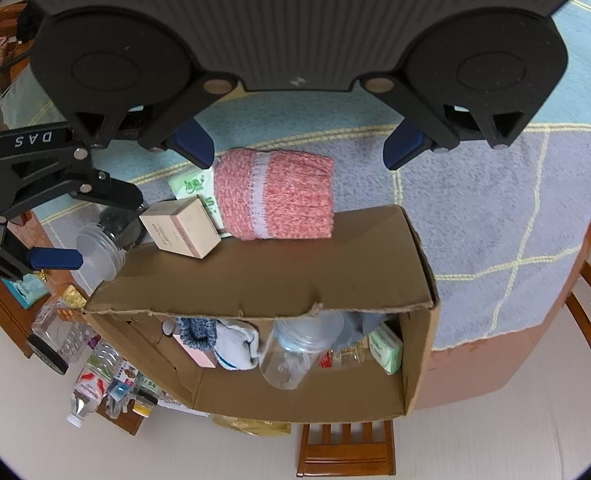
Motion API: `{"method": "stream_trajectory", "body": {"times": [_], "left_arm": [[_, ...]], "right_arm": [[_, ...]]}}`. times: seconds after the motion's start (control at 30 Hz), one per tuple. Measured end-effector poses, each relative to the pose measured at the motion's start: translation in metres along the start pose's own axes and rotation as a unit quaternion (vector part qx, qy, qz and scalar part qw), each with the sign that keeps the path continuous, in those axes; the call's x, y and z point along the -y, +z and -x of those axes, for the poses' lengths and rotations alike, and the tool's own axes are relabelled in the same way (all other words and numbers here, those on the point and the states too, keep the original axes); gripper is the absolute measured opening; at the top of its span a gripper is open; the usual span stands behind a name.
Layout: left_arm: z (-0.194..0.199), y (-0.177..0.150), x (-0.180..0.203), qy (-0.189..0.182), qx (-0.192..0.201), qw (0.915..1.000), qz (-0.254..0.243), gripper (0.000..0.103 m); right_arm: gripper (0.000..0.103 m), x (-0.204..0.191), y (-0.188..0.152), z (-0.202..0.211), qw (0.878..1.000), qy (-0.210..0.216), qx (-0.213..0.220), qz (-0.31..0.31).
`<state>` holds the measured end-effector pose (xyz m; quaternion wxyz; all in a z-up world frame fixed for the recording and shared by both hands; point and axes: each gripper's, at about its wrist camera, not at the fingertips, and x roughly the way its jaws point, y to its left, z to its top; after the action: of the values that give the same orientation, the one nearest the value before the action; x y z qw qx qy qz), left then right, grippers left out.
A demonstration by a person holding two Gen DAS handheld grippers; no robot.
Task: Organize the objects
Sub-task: 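Move both tools back toward the pink sock and remaining items, then grasp the pink knit sock with the left tool while the right tool grasps the black-tie jar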
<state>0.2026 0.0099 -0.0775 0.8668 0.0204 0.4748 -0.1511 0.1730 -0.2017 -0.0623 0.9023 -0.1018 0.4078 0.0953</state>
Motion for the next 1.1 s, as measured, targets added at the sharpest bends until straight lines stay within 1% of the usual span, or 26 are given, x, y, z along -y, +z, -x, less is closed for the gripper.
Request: {"method": "stream_trajectory", "body": {"times": [0.13,0.23,0.33,0.43,0.53,0.8,0.9,0.97,1.1], "left_arm": [[-0.004,0.001,0.003,-0.007,-0.004,1.0000,0.001,0.098],[-0.005,0.003,0.007,-0.007,-0.004,1.0000,-0.005,0.098],[-0.006,0.004,0.008,-0.003,-0.001,1.0000,-0.007,0.098],[-0.008,0.003,0.008,-0.001,-0.001,1.0000,-0.009,0.098],[-0.011,0.002,0.010,0.007,0.002,0.9998,-0.019,0.098],[-0.025,0.003,0.021,0.008,0.010,0.9995,-0.028,0.098],[-0.037,0.007,0.023,0.020,0.015,0.9993,-0.029,0.098],[-0.044,0.010,0.022,0.031,0.022,0.9990,-0.026,0.098],[-0.053,0.014,0.017,0.026,0.019,0.9994,-0.011,0.100]], "right_arm": [[0.103,0.010,-0.007,0.000,1.000,-0.021,-0.004,-0.005],[0.103,0.022,-0.015,-0.003,0.999,-0.032,-0.018,-0.016],[0.103,0.039,-0.027,-0.011,0.997,-0.028,-0.048,-0.052],[0.103,0.051,-0.039,-0.019,0.994,-0.031,-0.066,-0.081],[0.103,0.060,-0.046,-0.024,0.991,-0.029,-0.073,-0.104],[0.103,0.068,-0.050,-0.037,0.986,-0.027,-0.086,-0.143],[0.103,0.069,-0.052,-0.042,0.983,-0.027,-0.093,-0.155],[0.103,0.066,-0.053,-0.042,0.984,-0.033,-0.091,-0.147],[0.103,0.062,-0.054,-0.043,0.986,-0.039,-0.090,-0.138]]}}
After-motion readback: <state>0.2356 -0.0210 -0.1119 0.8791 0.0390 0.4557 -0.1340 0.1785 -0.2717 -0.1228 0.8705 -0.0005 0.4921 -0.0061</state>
